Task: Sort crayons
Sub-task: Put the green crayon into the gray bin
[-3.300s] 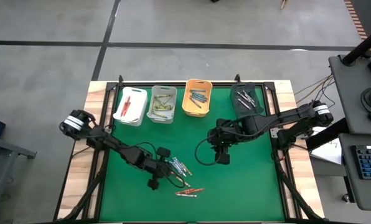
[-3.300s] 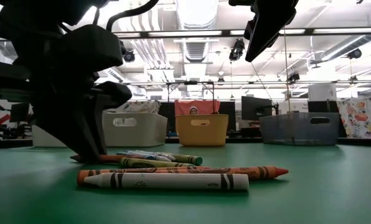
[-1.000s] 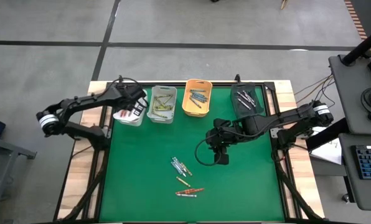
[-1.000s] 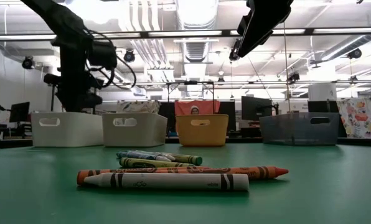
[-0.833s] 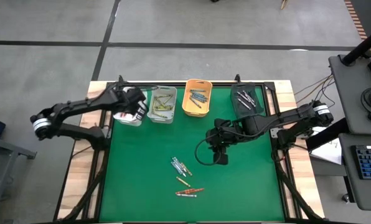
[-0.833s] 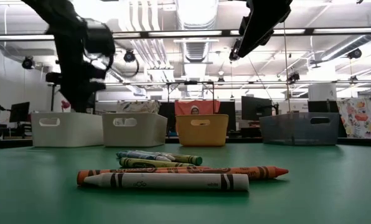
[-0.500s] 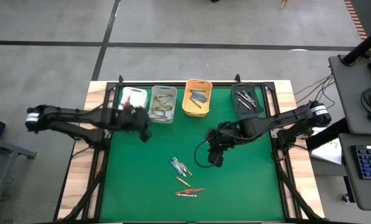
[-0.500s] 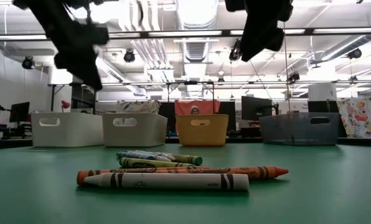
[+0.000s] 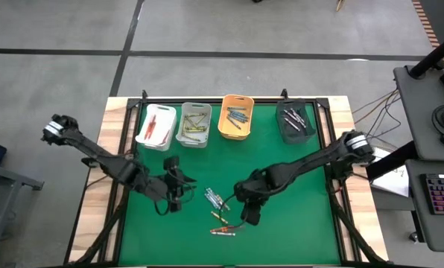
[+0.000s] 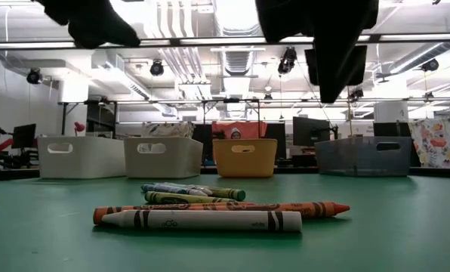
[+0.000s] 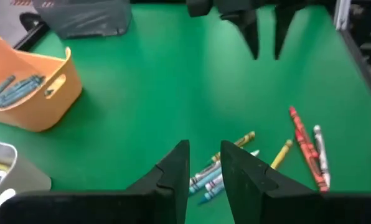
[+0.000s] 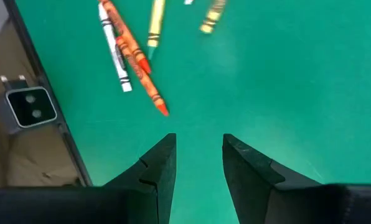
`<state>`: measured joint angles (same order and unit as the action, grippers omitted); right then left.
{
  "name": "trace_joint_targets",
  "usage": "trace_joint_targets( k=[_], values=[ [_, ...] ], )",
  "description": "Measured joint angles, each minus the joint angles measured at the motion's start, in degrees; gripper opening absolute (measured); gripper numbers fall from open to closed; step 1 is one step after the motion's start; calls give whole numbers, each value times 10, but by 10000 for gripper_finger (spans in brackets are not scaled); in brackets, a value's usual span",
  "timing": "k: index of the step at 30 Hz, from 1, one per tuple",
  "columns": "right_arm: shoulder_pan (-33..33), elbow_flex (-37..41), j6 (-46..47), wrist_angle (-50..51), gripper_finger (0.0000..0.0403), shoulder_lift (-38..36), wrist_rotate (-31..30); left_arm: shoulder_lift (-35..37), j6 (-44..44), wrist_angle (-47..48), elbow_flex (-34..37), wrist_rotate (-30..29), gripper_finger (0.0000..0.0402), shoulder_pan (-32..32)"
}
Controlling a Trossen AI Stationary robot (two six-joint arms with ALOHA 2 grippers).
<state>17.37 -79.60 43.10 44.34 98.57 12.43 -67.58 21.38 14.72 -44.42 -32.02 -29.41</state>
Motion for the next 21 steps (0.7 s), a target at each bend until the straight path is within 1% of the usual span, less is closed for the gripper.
trace_joint_targets(
  k=[2, 6, 9, 12, 15, 18, 21],
  values=[
    [9, -21, -26, 1, 118, 24, 0, -17, 8, 0, 0, -9, 73, -7],
    [38, -56, -141, 6, 118, 66, -3, -49, 33, -6, 0, -11, 73, -9],
    [63, -74, -180, 3, 118, 88, -34, -72, 47, -11, 0, -11, 73, -12],
    [79, -84, -180, 0, 118, 101, -92, -92, 49, -29, 0, -10, 73, -20],
    [87, -95, -148, 0, 118, 108, -136, -115, 34, -53, 0, 3, 73, -31],
    [90, -107, -100, -7, 118, 114, -164, -138, 19, -82, 0, 12, 73, -43],
    [92, -117, -65, -35, 118, 123, -173, -157, 5, -109, 0, 18, 73, -56]
  ],
)
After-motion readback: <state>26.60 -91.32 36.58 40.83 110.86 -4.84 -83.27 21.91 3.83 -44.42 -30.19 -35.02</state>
